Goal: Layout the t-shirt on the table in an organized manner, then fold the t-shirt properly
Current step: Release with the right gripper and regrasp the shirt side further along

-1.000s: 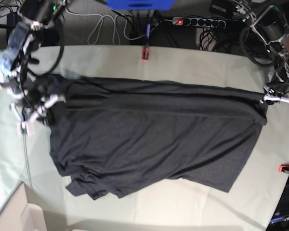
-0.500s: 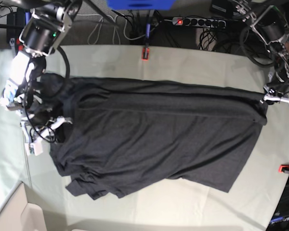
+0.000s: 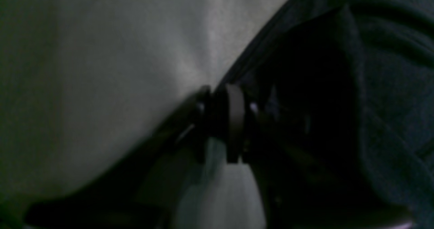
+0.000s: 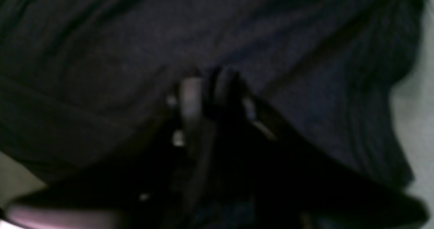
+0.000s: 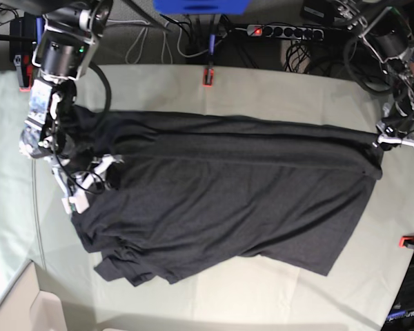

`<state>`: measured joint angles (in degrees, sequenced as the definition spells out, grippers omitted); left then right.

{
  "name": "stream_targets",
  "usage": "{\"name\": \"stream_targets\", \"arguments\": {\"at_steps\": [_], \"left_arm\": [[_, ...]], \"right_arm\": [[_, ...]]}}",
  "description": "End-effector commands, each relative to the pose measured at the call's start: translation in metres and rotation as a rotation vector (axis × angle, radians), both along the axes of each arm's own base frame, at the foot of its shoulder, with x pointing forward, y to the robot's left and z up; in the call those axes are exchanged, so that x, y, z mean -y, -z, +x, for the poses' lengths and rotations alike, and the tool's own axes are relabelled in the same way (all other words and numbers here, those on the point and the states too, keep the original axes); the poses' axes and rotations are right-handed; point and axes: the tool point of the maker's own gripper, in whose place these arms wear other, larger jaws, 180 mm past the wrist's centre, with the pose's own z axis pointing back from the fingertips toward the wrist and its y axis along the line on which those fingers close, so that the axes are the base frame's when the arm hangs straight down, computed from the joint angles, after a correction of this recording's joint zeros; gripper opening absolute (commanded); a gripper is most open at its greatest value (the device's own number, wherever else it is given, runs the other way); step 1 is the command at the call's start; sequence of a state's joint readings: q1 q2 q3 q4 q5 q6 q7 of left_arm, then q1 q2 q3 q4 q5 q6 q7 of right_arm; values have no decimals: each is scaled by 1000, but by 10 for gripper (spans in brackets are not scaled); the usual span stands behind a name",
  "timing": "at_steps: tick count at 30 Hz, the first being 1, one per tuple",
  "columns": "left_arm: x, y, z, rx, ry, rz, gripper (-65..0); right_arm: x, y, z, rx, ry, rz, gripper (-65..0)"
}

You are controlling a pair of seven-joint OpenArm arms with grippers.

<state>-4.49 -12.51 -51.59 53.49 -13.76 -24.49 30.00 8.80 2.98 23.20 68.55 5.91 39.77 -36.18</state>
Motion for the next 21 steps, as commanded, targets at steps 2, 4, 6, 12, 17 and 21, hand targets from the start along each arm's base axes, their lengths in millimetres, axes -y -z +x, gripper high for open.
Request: {"name": "stream_targets", "arguments": {"at_steps": [2, 4, 6, 12, 17, 21], "left_arm": [[-7, -1, -3, -30, 5, 19, -524], [-7, -1, -3, -30, 5, 19, -523], [-7, -1, -3, -30, 5, 19, -517], [-7, 0, -5, -34, 1, 18, -402], [-8, 2, -11, -43, -2, 21, -365], [-8, 3, -11, -42, -3, 21, -363]], "right_arm": [[4, -18, 14, 69, 13, 8, -355], [20, -19, 9, 69, 34, -16, -294], [39, -24, -2, 85, 81, -41, -260], [77, -26, -50, 72, 154, -130, -256], [99, -8, -94, -6, 214, -151, -280], [99, 1, -109, -40, 217, -150, -279]]}}
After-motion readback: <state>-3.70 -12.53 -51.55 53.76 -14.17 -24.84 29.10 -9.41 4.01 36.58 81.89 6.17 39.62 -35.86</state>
